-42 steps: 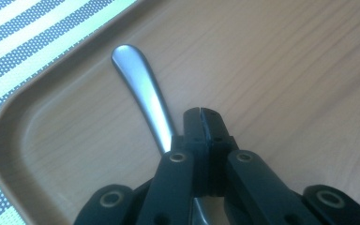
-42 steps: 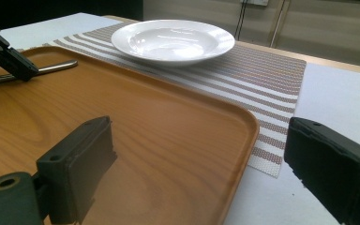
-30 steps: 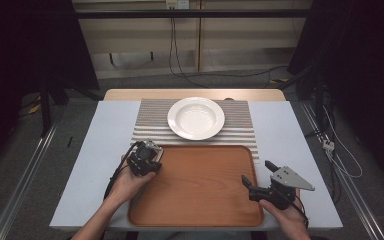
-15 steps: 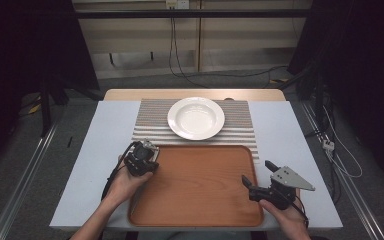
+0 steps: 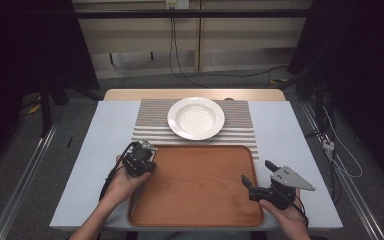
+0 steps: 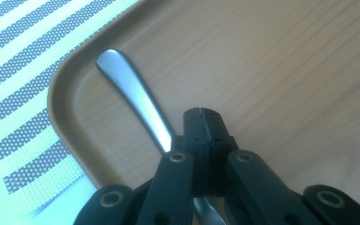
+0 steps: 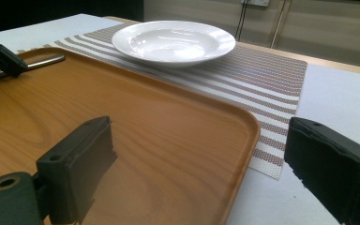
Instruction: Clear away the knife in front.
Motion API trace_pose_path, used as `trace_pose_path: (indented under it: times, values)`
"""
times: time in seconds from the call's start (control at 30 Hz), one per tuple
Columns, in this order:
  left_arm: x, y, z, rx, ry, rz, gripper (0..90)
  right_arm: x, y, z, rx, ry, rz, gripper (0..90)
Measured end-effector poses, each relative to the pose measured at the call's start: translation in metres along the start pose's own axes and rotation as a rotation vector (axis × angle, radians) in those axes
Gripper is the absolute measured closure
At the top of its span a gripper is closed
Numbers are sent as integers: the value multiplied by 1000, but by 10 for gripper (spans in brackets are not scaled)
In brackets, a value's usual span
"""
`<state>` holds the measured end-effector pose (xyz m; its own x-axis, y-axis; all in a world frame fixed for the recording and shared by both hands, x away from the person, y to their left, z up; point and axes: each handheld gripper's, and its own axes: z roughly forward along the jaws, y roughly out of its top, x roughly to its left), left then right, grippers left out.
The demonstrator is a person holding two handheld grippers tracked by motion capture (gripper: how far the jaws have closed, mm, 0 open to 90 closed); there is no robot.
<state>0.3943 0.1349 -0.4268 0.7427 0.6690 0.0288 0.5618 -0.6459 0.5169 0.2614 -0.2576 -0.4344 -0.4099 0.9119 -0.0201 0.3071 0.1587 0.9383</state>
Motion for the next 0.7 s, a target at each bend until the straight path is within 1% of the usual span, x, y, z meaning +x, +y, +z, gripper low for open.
trace_pose_path:
  times: [0.1,0.17,0.23,0.33,0.37,0.43,0.53,0.7]
  values:
    - [1,0,0,2,0,0,900,0,0,0,0,1,0,85]
    - [1,-1,-1,7,-9,-1,900,0,0,0,0,1,-1,85]
    - [2,-1,-1,8,-2,0,900,0,0,0,-1,0,0,84]
    - [4,-2,-2,11,-6,-2,900,0,0,0,0,0,1,84]
    - [4,-2,-2,8,1,-5,900,0,0,0,0,1,1,84]
    - [4,-3,-2,0,1,-12,900,0,0,0,-1,1,0,84]
    - [5,-3,-3,10,-2,-9,900,0,0,0,0,0,2,84]
    - [6,-5,-3,9,4,-19,900,0,0,0,-1,1,1,84]
